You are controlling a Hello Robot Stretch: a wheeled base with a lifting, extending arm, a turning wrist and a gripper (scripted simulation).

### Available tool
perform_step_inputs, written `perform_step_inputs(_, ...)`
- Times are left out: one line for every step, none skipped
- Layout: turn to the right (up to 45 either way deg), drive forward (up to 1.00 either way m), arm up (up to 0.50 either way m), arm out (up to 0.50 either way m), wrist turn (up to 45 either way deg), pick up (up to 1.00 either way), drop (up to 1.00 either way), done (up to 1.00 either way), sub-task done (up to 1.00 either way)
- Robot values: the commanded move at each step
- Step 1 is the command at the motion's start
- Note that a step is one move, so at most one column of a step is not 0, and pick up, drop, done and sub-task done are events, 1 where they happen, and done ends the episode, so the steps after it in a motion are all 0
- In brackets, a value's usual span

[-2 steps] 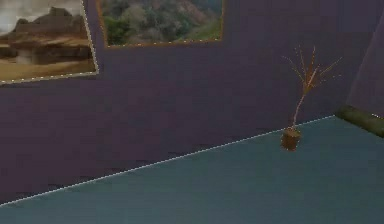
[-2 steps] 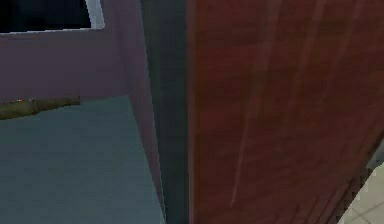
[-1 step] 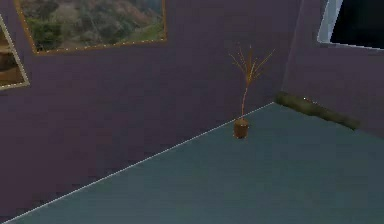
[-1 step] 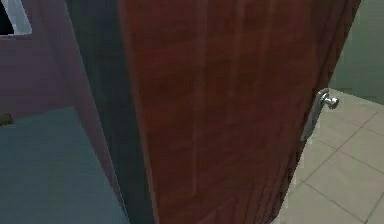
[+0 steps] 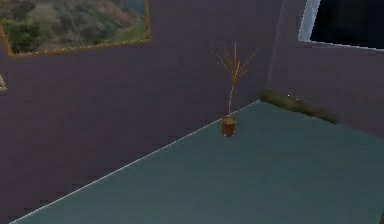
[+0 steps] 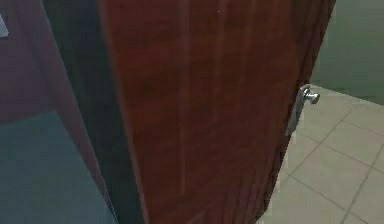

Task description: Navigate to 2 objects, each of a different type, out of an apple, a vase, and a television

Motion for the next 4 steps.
perform_step_inputs(0.0,0.25,0.0,0.0,0.0,0.0,0.0,0.0,0.0)
perform_step_inputs(45.0,0.0,0.0,0.0,0.0,0.0,0.0,0.0,0.0)
perform_step_inputs(3.0,0.0,0.0,0.0,0.0,0.0,0.0,0.0,0.0)
perform_step_inputs(-45.0,0.0,0.0,0.0,0.0,0.0,0.0,0.0,0.0)
